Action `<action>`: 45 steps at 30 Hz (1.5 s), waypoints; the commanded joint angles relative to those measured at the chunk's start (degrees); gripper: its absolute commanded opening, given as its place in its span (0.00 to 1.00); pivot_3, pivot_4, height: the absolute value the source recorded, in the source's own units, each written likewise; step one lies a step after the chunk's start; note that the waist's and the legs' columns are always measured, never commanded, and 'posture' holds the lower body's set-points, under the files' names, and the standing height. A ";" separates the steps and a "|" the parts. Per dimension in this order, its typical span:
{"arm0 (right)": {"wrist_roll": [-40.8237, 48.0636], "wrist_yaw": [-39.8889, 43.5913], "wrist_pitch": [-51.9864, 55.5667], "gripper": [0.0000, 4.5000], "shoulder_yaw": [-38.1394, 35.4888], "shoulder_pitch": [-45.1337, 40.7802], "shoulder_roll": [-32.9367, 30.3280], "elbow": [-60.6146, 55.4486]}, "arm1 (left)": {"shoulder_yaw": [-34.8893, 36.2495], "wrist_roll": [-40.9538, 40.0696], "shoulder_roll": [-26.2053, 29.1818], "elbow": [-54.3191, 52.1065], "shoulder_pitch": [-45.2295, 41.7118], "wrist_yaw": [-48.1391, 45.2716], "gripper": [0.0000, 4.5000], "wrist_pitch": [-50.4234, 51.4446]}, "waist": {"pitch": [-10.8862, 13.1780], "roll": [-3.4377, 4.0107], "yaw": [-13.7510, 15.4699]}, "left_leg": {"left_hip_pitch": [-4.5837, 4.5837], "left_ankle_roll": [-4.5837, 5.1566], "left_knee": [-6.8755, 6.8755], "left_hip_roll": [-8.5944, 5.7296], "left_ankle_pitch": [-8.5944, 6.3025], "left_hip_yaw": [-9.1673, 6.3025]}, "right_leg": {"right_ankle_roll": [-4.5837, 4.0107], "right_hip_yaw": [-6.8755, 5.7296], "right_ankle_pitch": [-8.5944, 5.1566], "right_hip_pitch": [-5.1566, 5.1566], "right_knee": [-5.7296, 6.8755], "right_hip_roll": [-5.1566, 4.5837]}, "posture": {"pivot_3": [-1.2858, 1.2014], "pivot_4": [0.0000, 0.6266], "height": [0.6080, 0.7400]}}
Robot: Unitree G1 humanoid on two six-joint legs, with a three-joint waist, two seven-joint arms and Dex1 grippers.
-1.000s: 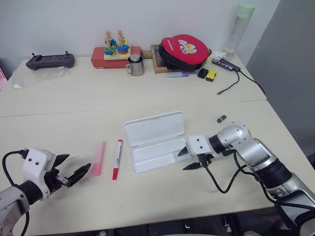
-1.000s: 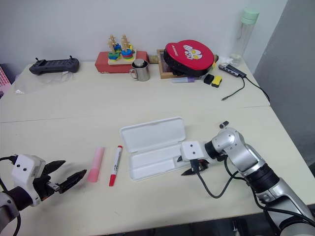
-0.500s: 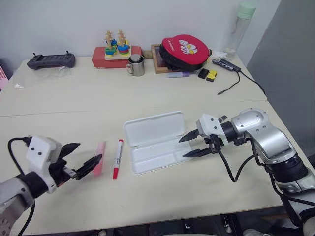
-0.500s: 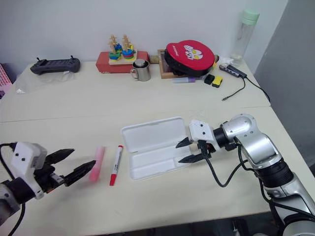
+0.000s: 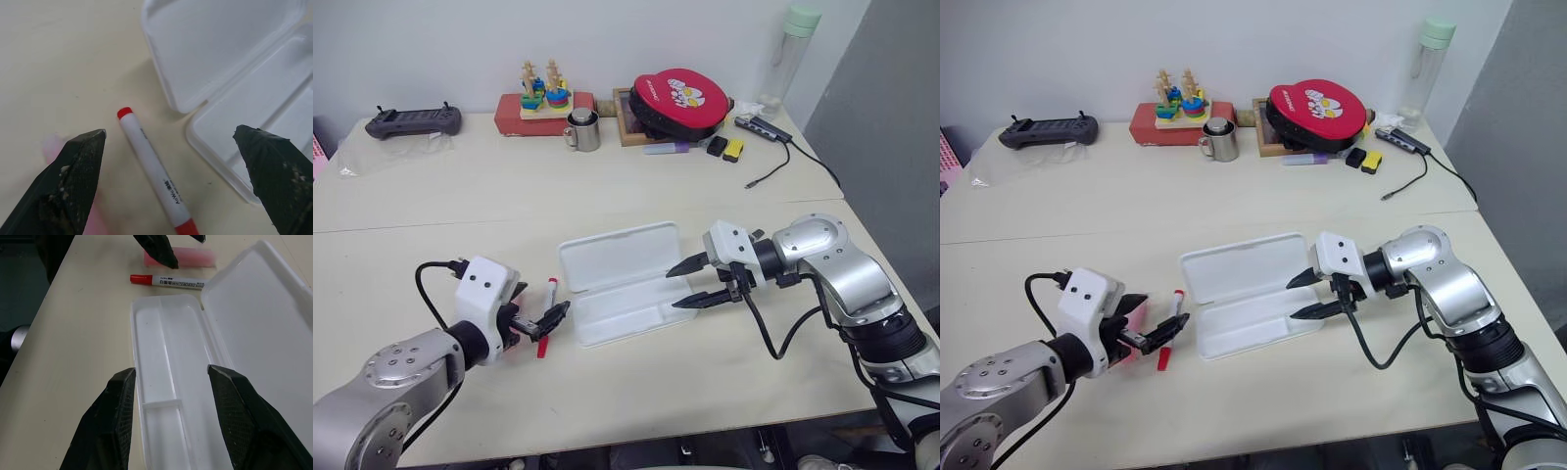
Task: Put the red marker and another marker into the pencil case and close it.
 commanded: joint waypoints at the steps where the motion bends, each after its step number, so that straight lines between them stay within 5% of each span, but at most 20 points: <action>1: 0.57 -0.39 -0.56 0.54 -0.66 -1.00 -0.38 -1.22 | 0.44 -0.46 -0.19 -2.39 -0.91 1.43 1.00 1.00 | 0.00 0.00 0.00 | 0.00 0.00 0.00 0.00 0.00 0.00 | 0.00 0.00 0.00 0.00 0.00 0.00 | 0.52 0.24 1.00; 4: 0.42 -0.35 -0.81 0.55 -0.60 -0.83 -0.52 -1.01 | 1.37 -0.17 0.13 -2.08 -1.49 1.58 0.85 0.39 | 0.00 0.00 0.06 | 0.00 0.00 0.02 0.00 0.00 0.01 | 0.00 0.00 0.00 0.00 0.00 0.00 | 0.52 0.24 1.00; 45: 0.48 -1.55 -0.64 0.55 -0.29 0.44 -0.95 -1.91 | -9.13 10.08 -6.15 4.07 -5.21 7.28 0.85 2.86 | 0.00 0.00 0.21 | -0.01 -0.01 0.05 -0.02 0.00 0.00 | 0.01 0.01 0.01 0.02 -0.01 0.00 | 0.52 0.24 1.00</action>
